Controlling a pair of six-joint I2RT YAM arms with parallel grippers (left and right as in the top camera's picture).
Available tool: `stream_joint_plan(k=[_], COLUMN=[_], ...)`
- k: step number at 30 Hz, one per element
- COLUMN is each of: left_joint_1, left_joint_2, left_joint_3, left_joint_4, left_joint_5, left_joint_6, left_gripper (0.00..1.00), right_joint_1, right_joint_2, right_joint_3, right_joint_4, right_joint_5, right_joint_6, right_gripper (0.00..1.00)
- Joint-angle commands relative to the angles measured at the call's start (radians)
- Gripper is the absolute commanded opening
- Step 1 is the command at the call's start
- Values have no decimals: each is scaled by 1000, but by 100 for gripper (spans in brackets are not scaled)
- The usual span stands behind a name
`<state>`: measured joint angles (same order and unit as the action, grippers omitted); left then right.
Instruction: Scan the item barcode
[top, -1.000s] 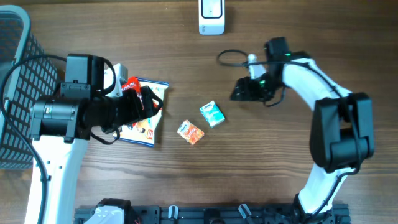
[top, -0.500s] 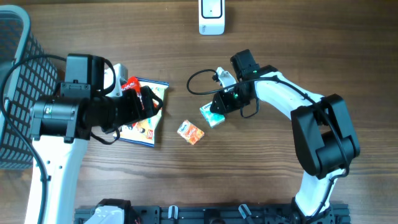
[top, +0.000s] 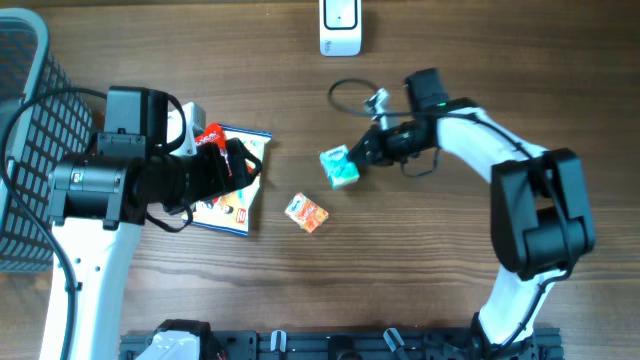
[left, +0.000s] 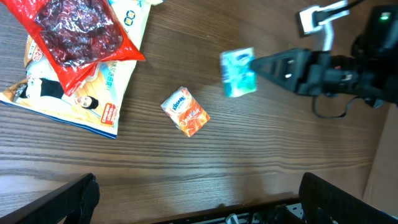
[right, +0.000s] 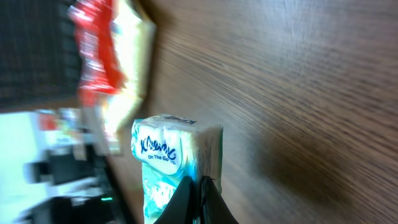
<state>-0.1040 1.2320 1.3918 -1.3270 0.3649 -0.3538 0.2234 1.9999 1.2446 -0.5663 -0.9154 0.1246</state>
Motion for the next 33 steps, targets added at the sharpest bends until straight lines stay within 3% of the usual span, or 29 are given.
stream_joint_plan(k=[1, 3, 5, 9, 12, 13, 14, 15, 16, 23, 29, 33], left_joint_1=[-5, -5, -5, -5, -5, -5, -5, -5, -5, -5, -5, -5], left_joint_2=[0, 0, 0, 0, 0, 0, 0, 0, 0, 0, 0, 0], left_joint_3=[-7, -7, -7, -7, -7, -7, -7, -7, -7, -7, -7, -7], left_joint_4=[3, 3, 3, 3, 3, 3, 3, 3, 3, 3, 3, 3], left_joint_5=[0, 1, 1, 1, 0, 1, 1, 0, 0, 1, 1, 1], left_joint_6=[5, 5, 5, 5, 5, 5, 5, 5, 5, 5, 5, 5], left_gripper=[100, 100, 100, 100, 100, 100, 100, 100, 100, 100, 100, 100], right_joint_1=[-97, -136, -154, -137, -106, -98, -95, -91, -89, -69, -18, -17], right_joint_2=[21, 21, 21, 24, 24, 24, 24, 24, 24, 24, 24, 24], right_joint_3=[-10, -10, -10, -10, -30, -36, -40, -41, -41, -43, -43, -43], right_joint_4=[5, 13, 16, -80, -101, -98, -93, -92, -93, -97, -23, -13], right_joint_5=[-330, -456, -385, 252, 412, 426, 435, 449, 467, 444, 443, 346], right_joint_6=[9, 10, 11, 129, 138, 137, 138, 137, 137, 116, -51, -162], right_gripper=[4, 4, 4, 4, 4, 9, 29, 56, 70, 71, 71, 62])
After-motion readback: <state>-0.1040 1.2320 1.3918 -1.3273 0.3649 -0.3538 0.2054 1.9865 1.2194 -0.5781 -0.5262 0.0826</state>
